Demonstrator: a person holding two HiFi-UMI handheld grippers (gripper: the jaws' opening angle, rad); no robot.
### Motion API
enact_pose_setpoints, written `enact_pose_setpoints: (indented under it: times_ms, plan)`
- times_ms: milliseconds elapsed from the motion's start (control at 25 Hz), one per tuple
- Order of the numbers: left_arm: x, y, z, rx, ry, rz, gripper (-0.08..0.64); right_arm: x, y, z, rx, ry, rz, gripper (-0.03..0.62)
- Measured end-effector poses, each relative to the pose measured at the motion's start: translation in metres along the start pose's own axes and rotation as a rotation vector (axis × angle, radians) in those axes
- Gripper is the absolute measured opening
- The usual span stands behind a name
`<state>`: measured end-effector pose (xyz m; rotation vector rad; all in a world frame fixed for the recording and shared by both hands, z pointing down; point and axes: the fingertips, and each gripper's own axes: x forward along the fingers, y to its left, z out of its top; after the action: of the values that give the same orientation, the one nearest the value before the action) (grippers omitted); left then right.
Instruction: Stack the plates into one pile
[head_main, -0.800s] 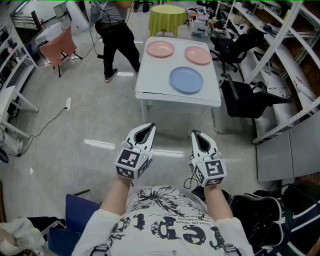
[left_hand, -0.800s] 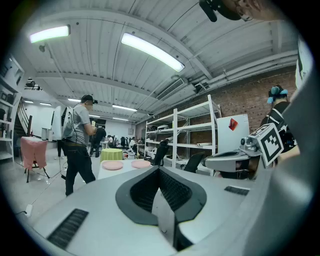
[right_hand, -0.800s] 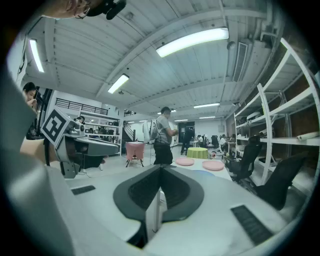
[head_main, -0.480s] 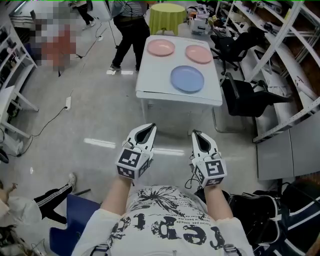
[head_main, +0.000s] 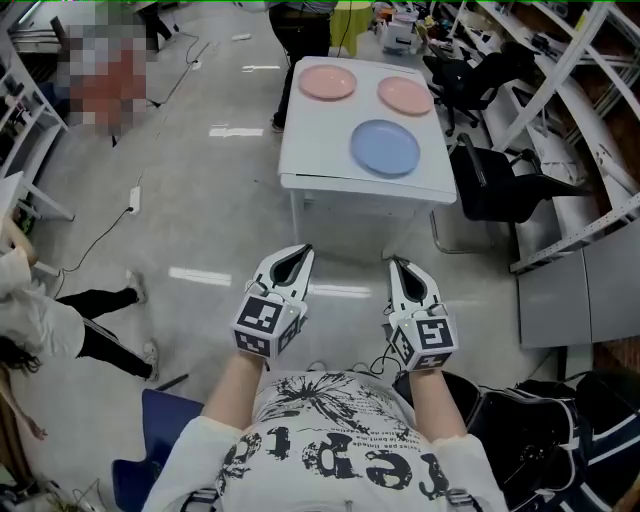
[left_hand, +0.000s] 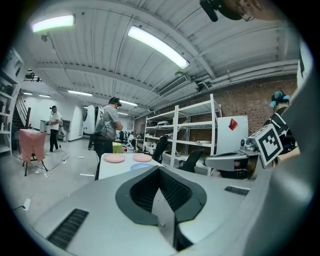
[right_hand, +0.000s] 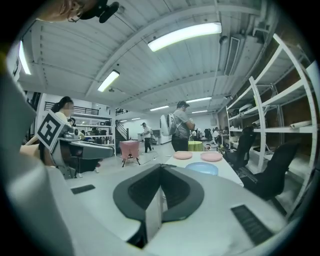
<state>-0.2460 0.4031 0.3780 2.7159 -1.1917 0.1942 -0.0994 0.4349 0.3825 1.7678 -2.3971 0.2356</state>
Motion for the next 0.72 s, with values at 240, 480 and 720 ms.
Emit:
enact_pose_setpoints:
  times_ms: [240, 480, 720]
  plan:
    - [-0.002, 0.020, 0.001, -0.056, -0.014, -0.029, 0.005, 0.016, -0.001, -0.013, 0.036, 0.059, -0.045, 0.005]
    - [0.021, 0.047, -0.008, -0.055, -0.004, 0.002, 0.005, 0.051, -0.015, -0.016, 0.040, 0.062, -0.038, 0.005]
    - [0.093, 0.064, 0.003, -0.040, 0.017, 0.041, 0.005, 0.108, -0.068, -0.012, 0.028, 0.089, 0.001, 0.005]
